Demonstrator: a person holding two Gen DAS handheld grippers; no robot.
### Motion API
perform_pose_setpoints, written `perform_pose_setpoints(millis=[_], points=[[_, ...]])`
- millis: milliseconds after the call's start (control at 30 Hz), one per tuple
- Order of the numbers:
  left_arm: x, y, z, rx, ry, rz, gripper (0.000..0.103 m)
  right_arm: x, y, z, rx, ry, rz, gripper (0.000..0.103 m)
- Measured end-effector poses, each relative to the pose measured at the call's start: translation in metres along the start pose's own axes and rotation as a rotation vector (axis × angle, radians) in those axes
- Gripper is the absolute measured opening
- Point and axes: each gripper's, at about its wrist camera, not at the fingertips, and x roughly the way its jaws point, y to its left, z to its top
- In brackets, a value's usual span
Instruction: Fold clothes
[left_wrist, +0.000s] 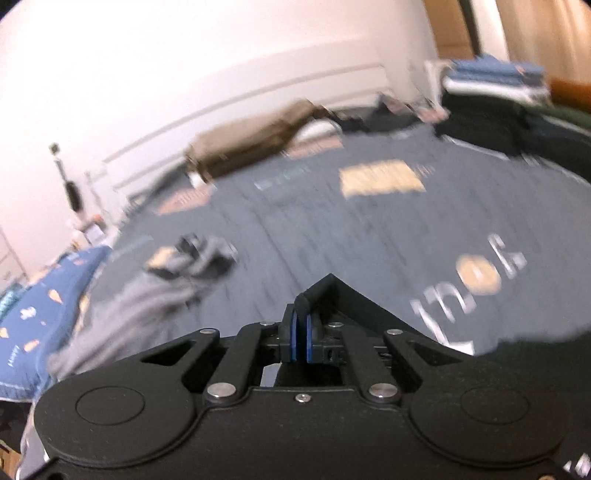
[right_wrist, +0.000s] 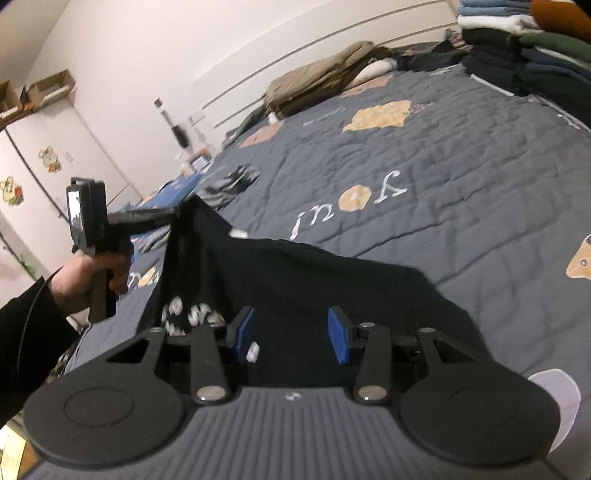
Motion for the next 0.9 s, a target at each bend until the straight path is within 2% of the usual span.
perform_pose_setpoints(millis=[100,233,300,367,433,633,900], points=[[0.017,0.002,0.021,-0.035,-0.003,0.051,0.005,-0.003,-0.004,0.003,0.014,-0.025,-0.006,0.043],[0.038,-0.005,0.014,-0.06,0.11,0.052,0.009,-0.001,-0.008,0.003,0.025,-0.027,-0.015,0.043],[0.032,-0.007,-0.001,-0.065,0.118,0.037,0.018,0.0,-0.008,0.003,0.025,-0.019,-0.012,0.043],[0.016,-0.003,-0.018,-0.099,0.123,0.027,0.035,0.001,-0.007,0.003,0.023,-0.015,-0.007,0.043],[-0.004,0.009,-0.036,-0.177,0.118,0.025,0.049,0.001,-0.005,0.002,0.018,-0.013,-0.001,0.043],[-0.091,0.042,-0.11,-0.535,0.138,0.005,0.05,0.001,0.0,0.0,0.02,-0.005,0.011,0.043],[-0.177,0.051,-0.203,-0.938,0.188,-0.011,0.051,-0.002,0.009,-0.003,0.018,-0.007,0.044,0.043]])
